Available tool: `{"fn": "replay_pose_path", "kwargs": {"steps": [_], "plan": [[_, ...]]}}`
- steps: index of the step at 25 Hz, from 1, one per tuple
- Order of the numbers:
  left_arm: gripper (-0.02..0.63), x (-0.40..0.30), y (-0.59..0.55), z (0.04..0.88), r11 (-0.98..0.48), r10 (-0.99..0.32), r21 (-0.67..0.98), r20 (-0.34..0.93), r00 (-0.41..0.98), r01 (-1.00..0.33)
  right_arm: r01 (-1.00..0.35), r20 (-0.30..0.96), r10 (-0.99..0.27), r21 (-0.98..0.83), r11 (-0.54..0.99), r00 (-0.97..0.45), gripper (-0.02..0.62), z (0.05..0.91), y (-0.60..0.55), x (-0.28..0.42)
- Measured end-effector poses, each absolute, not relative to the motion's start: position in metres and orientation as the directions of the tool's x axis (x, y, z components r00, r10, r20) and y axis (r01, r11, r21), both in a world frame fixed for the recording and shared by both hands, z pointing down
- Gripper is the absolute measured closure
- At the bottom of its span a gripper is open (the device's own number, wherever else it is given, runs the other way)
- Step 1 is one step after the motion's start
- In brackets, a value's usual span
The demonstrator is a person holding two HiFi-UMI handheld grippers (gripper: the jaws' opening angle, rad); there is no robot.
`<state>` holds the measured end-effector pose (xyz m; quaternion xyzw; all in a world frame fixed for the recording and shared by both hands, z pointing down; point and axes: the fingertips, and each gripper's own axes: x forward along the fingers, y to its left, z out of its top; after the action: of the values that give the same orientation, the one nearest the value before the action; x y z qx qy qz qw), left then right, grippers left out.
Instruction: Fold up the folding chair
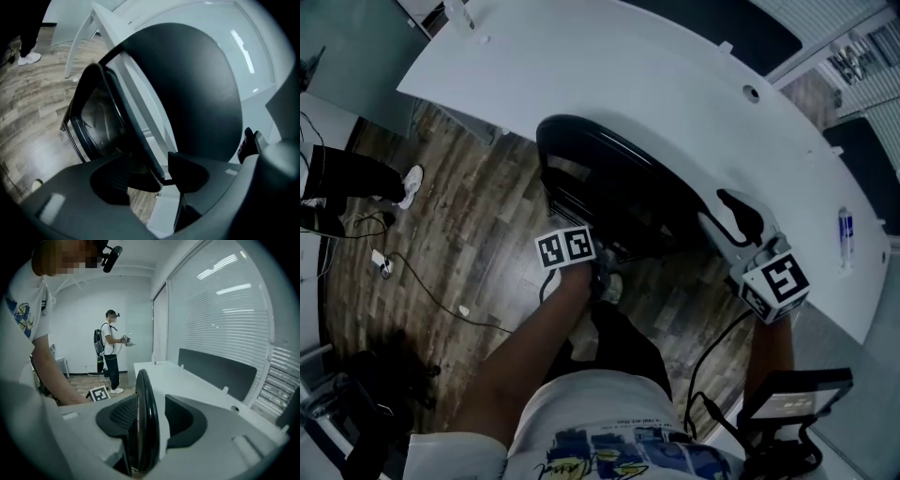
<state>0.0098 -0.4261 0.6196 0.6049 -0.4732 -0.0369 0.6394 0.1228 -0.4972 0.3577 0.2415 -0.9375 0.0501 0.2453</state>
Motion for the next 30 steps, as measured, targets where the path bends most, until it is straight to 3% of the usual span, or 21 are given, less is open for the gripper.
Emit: {"fn": "replay_pose_path", "kwargs": {"steps": [11, 15, 19, 26, 30], "plan": [[0.373, -0.048, -0.373, 0.522, -0.062, -0.658, 0.763, 0.453, 0.602, -0.643, -0.627, 0.486, -0.558, 0.025, 0.779, -0.673, 0.428, 0.337, -0.408, 0.101], [0.405, -0.068, -0.336, 0.476, -0.28, -0.648, 0.62, 0.442, 0.62, -0.733, -0.65, 0.487, -0.578, 0.026, 0.759, -0.655, 0.436, 0.333, -0.361, 0.083], [0.481, -0.087, -0.296, 0.431, -0.441, -0.663, 0.46, 0.411, 0.625, -0.77, -0.667, 0.497, -0.585, 0.016, 0.745, -0.641, 0.45, 0.333, -0.315, 0.067], [0.571, -0.102, -0.226, 0.376, -0.598, -0.654, 0.284, 0.369, 0.661, -0.75, -0.71, 0.513, -0.613, 0.01, 0.704, -0.601, 0.583, 0.331, -0.234, 0.049], [0.6, -0.094, -0.196, 0.362, -0.654, -0.625, 0.215, 0.387, 0.678, -0.726, -0.725, 0.531, -0.612, -0.008, 0.689, -0.587, 0.592, 0.336, -0.2, 0.054]]}}
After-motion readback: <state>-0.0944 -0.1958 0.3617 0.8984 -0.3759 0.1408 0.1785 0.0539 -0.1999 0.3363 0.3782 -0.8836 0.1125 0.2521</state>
